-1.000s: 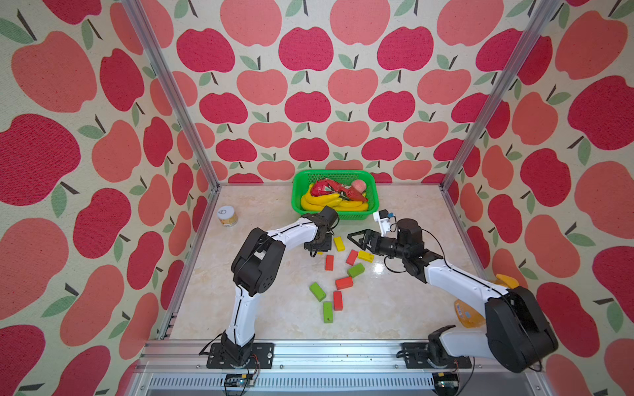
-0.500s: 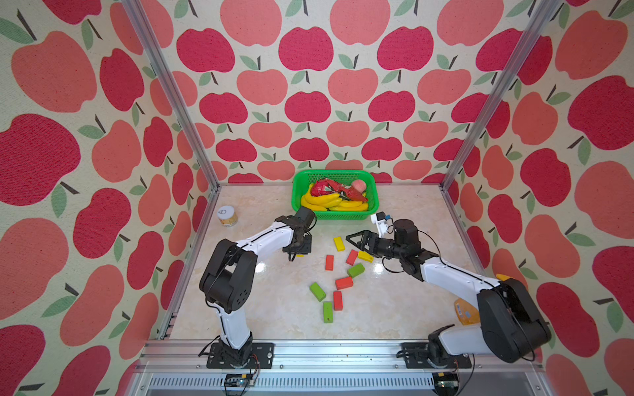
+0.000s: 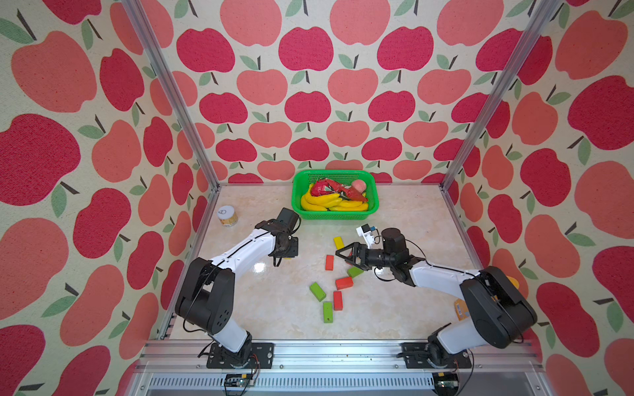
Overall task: Assemble the letter k with building blocks
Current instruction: Pick up the building block from the center of the board, then place the building block at the center of the board.
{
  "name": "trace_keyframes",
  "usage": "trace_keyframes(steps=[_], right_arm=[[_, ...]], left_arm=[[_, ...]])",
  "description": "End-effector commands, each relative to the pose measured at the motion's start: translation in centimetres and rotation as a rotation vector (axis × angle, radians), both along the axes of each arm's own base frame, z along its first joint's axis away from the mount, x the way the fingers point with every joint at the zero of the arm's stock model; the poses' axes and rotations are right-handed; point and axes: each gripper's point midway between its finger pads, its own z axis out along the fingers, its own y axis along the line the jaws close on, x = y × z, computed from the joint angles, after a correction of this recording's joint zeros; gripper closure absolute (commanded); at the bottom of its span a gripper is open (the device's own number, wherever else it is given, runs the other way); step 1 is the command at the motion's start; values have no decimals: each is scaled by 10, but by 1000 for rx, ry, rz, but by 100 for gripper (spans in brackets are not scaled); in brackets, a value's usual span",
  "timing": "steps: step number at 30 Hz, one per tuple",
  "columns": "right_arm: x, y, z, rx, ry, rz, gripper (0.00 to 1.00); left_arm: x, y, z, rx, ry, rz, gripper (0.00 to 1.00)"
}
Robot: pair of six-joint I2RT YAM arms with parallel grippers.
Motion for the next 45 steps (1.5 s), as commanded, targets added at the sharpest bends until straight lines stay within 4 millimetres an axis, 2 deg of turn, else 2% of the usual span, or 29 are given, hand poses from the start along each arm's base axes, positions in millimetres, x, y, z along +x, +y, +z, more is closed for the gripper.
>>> trace_keyframes(steps=[1,6,18,28,45], right_arm=[[-2,15,3,49,25,52,1],[-2,22,-10,63,75,70,1],[-2,27,-15,37,66,80,1],[-3,25,-8,32,42,79,1],[1,21,-10,-26,29,52,1]], left_arm=[[-3,-6,-20,-12,39,-42,95],[-2,-8,-36,-22,44,-49,96],[21,-13,-55,10,39,-44,97],[37,-12,-59,53,36,-25,97],[54,-11,-59,62,25,-5,93]])
